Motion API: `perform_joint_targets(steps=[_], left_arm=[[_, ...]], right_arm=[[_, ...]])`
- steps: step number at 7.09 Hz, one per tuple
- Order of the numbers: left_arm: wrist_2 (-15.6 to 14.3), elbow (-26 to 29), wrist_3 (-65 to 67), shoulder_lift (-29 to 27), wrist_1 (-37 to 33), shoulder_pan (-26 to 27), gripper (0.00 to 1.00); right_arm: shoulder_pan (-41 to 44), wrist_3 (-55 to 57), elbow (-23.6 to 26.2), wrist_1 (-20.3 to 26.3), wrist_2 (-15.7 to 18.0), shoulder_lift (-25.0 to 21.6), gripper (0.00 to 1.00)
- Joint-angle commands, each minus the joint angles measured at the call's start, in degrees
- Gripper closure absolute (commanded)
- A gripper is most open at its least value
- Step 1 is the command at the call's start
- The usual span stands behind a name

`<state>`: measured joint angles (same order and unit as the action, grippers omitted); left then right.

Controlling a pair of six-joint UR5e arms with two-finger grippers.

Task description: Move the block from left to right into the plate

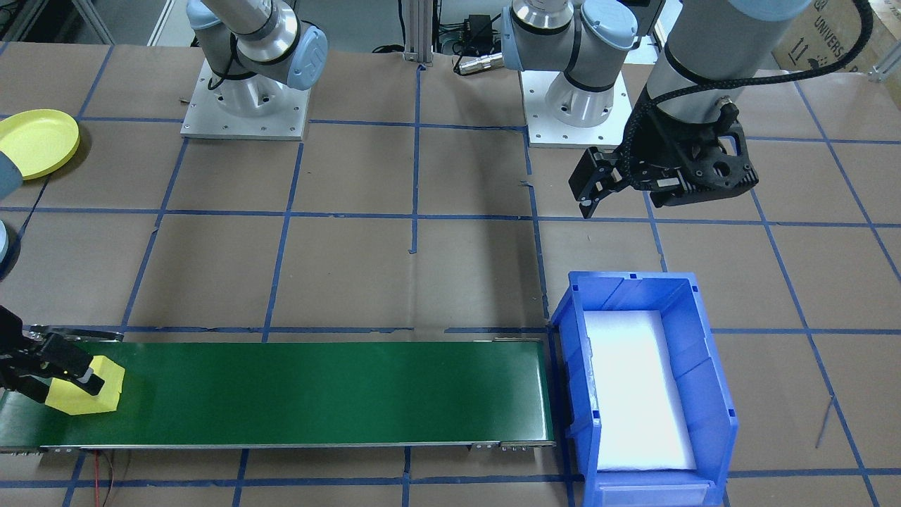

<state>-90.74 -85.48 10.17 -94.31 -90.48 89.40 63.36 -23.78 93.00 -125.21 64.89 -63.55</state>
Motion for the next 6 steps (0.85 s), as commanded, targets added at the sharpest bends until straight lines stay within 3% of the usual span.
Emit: perform_joint_targets(steps=[1, 2, 3, 6], left_arm=[[0.0, -0.5, -1.5, 0.0, 0.0, -0.1, 0.0], [0.0, -0.6, -2.0, 0.0, 0.0, -0.1, 0.0], [0.1, -0.6, -1.9, 0.0, 0.0, 0.1, 0.0], [0.1, -0.6, -2.2, 0.2, 0.0, 0.1, 0.0]], right_arm=[[0.0, -1.3, 0.7, 0.1, 10.2, 0.1, 0.2], [0.0, -1.7, 1.1, 0.1, 13.0, 0.2, 0.41], [0.0, -1.9, 0.3, -0.2, 15.1, 0.0, 0.55], [-2.3, -5.9, 2.6, 1.0, 24.0, -7.2, 0.63]])
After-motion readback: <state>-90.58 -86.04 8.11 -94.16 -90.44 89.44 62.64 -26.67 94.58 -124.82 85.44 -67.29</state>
